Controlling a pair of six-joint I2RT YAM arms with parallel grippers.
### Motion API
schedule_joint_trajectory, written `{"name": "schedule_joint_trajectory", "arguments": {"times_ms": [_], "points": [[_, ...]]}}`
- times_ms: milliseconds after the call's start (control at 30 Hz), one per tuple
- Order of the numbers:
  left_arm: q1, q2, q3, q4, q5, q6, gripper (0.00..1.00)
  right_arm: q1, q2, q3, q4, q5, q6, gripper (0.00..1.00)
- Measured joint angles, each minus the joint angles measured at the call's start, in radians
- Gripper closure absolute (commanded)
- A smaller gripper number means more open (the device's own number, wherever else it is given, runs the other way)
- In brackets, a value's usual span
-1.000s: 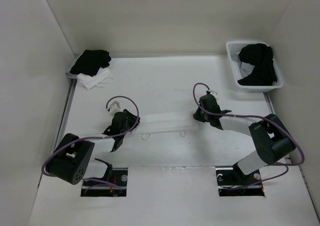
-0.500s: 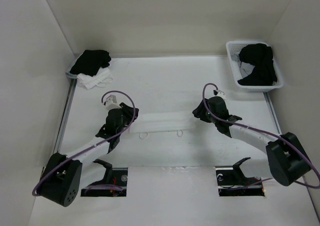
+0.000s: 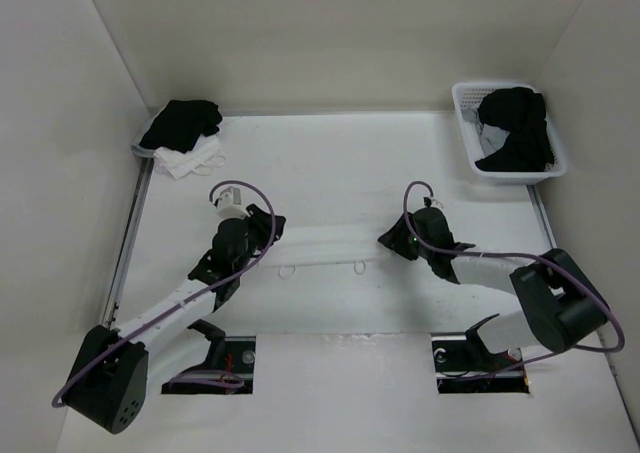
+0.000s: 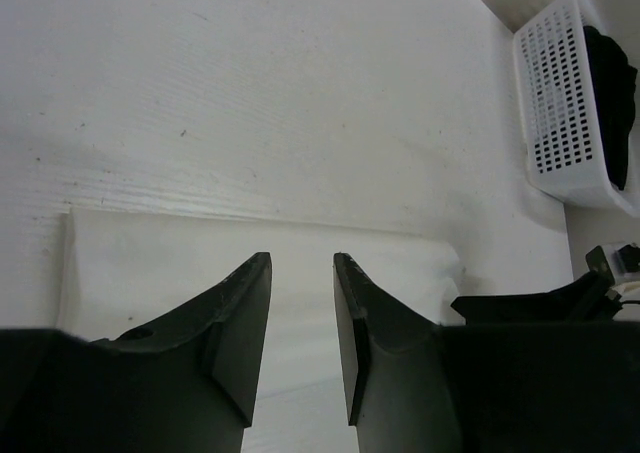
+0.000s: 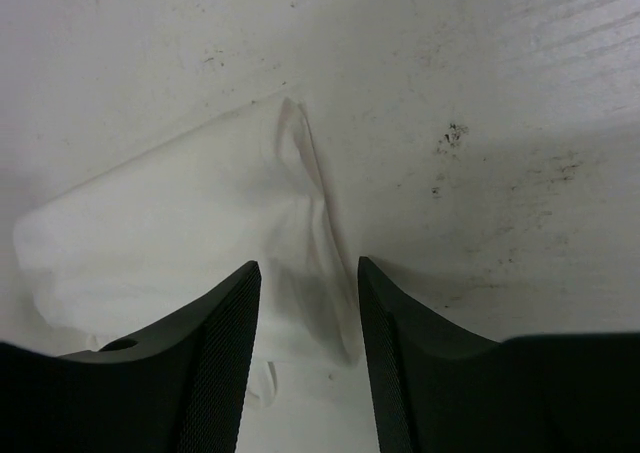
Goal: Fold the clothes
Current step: Fold the tank top
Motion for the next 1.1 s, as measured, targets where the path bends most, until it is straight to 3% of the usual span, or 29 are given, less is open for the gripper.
{"name": "schedule_joint_trajectory", "arguments": {"times_ms": [400, 533, 633, 767, 967, 1100], "points": [[0.0, -0.065, 0.02, -0.024, 0.006, 0.021, 0.69, -0.061, 0.085, -0.043, 0.184, -0.15, 0.113, 0.63], [0.0, -0.098, 0.02, -0.023, 0.007, 0.021, 0.69, -0.061, 0.136, -0.033, 0.225, -0.179, 0.133, 0.81], [0.0, -0.111, 0.021, -0.023, 0.007, 0.021, 0.69, -0.061, 0.132, -0.045, 0.23, -0.173, 0.153, 0.87], [-0.002, -0.11, 0.028, -0.024, 0.007, 0.021, 0.69, -0.063, -0.002, -0.099, 0.14, -0.13, 0.151, 0.89], [-0.045, -0.076, 0.042, -0.022, 0.006, 0.019, 0.69, -0.082, -0.354, -0.099, -0.118, -0.037, 0.071, 0.89], [-0.08, -0.061, 0.042, -0.023, 0.006, 0.009, 0.69, -0.081, -0.503, -0.043, -0.321, 0.029, -0.002, 0.89]]}}
